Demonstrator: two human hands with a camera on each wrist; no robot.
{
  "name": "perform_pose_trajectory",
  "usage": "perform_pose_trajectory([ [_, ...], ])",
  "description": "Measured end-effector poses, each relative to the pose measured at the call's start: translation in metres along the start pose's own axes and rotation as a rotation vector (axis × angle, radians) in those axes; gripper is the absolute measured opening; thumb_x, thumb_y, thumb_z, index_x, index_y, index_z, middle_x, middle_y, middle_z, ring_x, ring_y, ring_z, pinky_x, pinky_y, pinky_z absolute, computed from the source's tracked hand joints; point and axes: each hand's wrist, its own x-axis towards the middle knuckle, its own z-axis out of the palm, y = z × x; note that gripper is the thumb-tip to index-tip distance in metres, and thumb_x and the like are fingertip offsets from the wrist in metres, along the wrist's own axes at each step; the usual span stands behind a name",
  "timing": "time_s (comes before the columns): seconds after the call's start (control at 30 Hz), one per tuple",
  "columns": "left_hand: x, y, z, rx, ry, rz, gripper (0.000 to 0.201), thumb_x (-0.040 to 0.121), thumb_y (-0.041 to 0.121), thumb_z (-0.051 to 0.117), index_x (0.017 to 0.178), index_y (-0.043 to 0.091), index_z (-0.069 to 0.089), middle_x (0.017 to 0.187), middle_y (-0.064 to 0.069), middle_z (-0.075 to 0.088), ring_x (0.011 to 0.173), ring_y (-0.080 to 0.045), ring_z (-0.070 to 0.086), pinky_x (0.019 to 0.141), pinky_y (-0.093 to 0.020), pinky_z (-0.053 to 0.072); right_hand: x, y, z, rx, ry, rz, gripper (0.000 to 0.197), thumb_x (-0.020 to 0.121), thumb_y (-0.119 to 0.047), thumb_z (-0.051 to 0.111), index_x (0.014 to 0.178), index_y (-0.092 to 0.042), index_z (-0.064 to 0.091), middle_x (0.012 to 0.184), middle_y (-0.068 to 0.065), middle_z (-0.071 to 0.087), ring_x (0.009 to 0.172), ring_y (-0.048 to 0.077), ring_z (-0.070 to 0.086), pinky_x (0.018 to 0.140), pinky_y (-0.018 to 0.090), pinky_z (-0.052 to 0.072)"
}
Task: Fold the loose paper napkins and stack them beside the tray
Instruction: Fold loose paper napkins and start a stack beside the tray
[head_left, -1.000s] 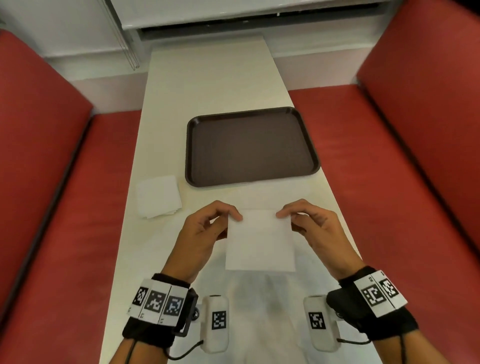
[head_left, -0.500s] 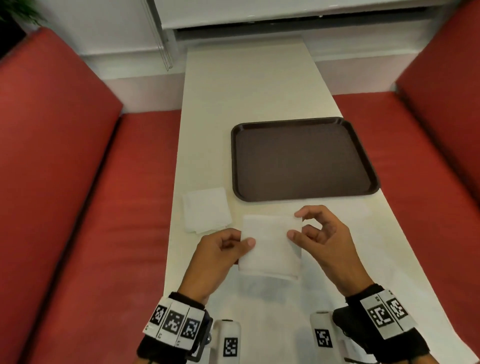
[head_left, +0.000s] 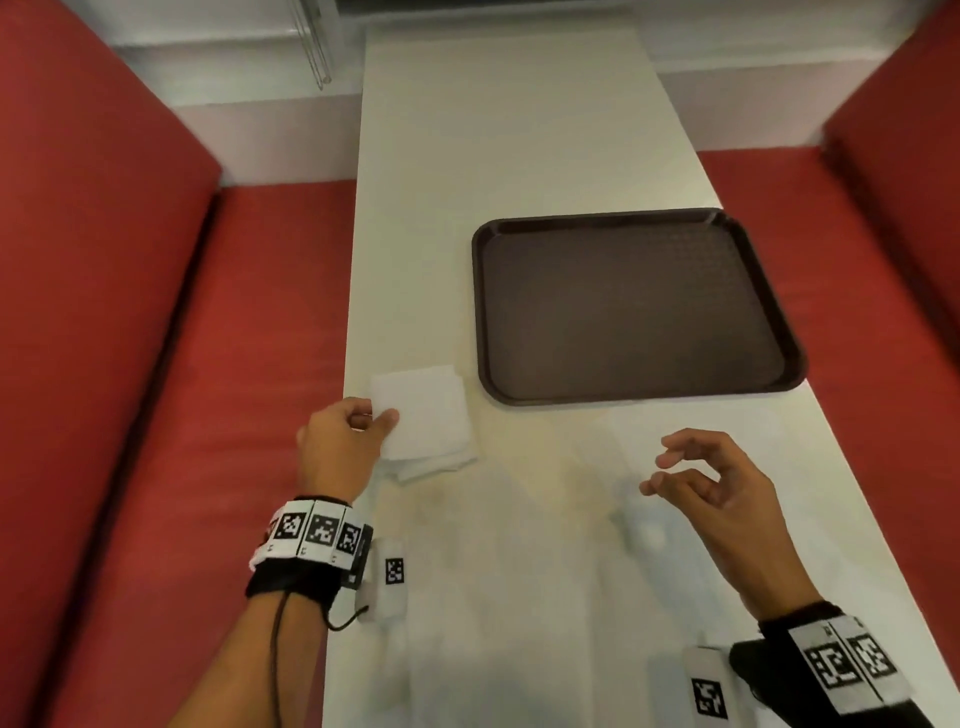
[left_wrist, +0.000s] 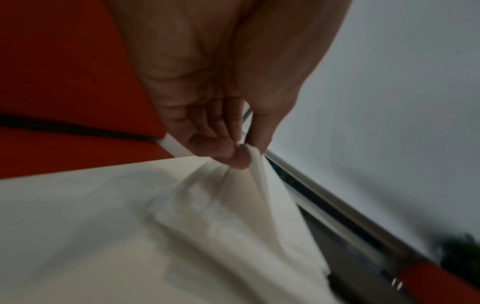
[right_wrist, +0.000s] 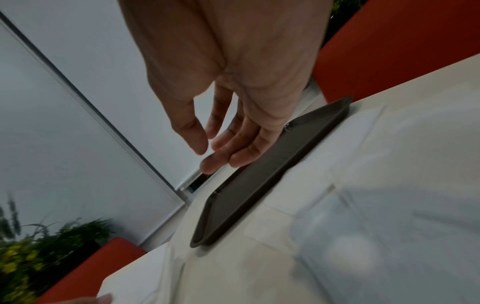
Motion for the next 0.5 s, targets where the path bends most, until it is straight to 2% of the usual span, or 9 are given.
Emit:
perform_pose_trajectory([
  [0.07, -0.004, 0.002, 0.004, 0.062, 0.012, 0.006, 0.03, 0.087, 0.033, 0.075, 0.109, 0.015, 0.065, 0.082, 0.002, 0.066, 0.099, -0.022, 0.05, 0.08, -0.03, 0.035, 0.002, 0.005, -0.007, -0.027, 0.016, 0.01, 0.023, 0.088, 0.0, 0.067, 0.104, -0.016, 0.06, 0.099, 0.0, 0.065, 0.077, 0.018, 0.074, 0.072, 0.019, 0.054],
  [0.13, -0.011, 0.006, 0.007, 0.08, 0.032, -0.005, 0.037, 0.086, 0.033, 0.076, 0.113, 0.015, 0.057, 0.083, 0.0, 0.066, 0.092, -0.017, 0.043, 0.077, -0.032, 0.035, 0.003, 0.01, -0.018, -0.058, 0.04, 0.018, 0.023, 0.088, -0.002, 0.068, 0.104, -0.017, 0.06, 0.099, 0.0, 0.066, 0.077, 0.017, 0.073, 0.071, 0.017, 0.054],
  [0.2, -0.02, 0.011, 0.004, 0.146, 0.079, -0.003, 0.046, 0.085, 0.042, 0.075, 0.115, 0.017, 0.051, 0.085, 0.001, 0.065, 0.085, -0.018, 0.048, 0.074, -0.036, 0.043, 0.006, 0.02, -0.032, -0.172, 0.07, 0.042, 0.023, 0.087, -0.007, 0.07, 0.103, -0.021, 0.061, 0.099, -0.002, 0.065, 0.079, 0.014, 0.071, 0.071, 0.017, 0.05],
  [0.27, -0.033, 0.019, 0.0, 0.193, 0.127, 0.004, 0.047, 0.085, 0.051, 0.071, 0.115, 0.021, 0.049, 0.087, 0.003, 0.064, 0.085, -0.021, 0.056, 0.076, -0.042, 0.05, 0.01, 0.034, -0.05, -0.349, 0.09, 0.079, 0.024, 0.086, -0.012, 0.073, 0.105, -0.022, 0.061, 0.103, -0.003, 0.064, 0.089, 0.017, 0.066, 0.073, 0.02, 0.046],
  [0.33, -0.051, 0.033, 0.007, 0.164, 0.141, 0.047, 0.037, 0.088, 0.051, 0.065, 0.109, 0.024, 0.051, 0.086, 0.005, 0.064, 0.087, -0.022, 0.058, 0.077, -0.044, 0.052, 0.015, 0.049, -0.067, -0.548, 0.073, 0.12, 0.031, 0.085, -0.016, 0.074, 0.112, -0.022, 0.06, 0.114, 0.002, 0.058, 0.104, 0.023, 0.06, 0.085, 0.026, 0.044],
  [0.4, -0.073, 0.051, 0.029, 0.15, 0.067, 0.133, 0.025, 0.091, 0.045, 0.064, 0.102, 0.024, 0.057, 0.083, 0.005, 0.064, 0.084, -0.021, 0.06, 0.075, -0.04, 0.051, 0.017, 0.059, -0.081, -0.708, 0.016, 0.186, 0.039, 0.086, -0.021, 0.073, 0.122, -0.022, 0.059, 0.128, 0.006, 0.051, 0.118, 0.028, 0.051, 0.099, 0.035, 0.038],
  [0.5, -0.097, 0.077, 0.086, 0.233, -0.165, 0.272, 0.017, 0.092, 0.042, 0.063, 0.098, 0.026, 0.063, 0.088, 0.006, 0.067, 0.083, -0.02, 0.065, 0.075, -0.035, 0.052, 0.01, 0.063, -0.095, -0.734, -0.058, 0.243, 0.044, 0.089, -0.026, 0.07, 0.131, -0.024, 0.056, 0.139, 0.004, 0.045, 0.129, 0.027, 0.04, 0.108, 0.038, 0.031],
])
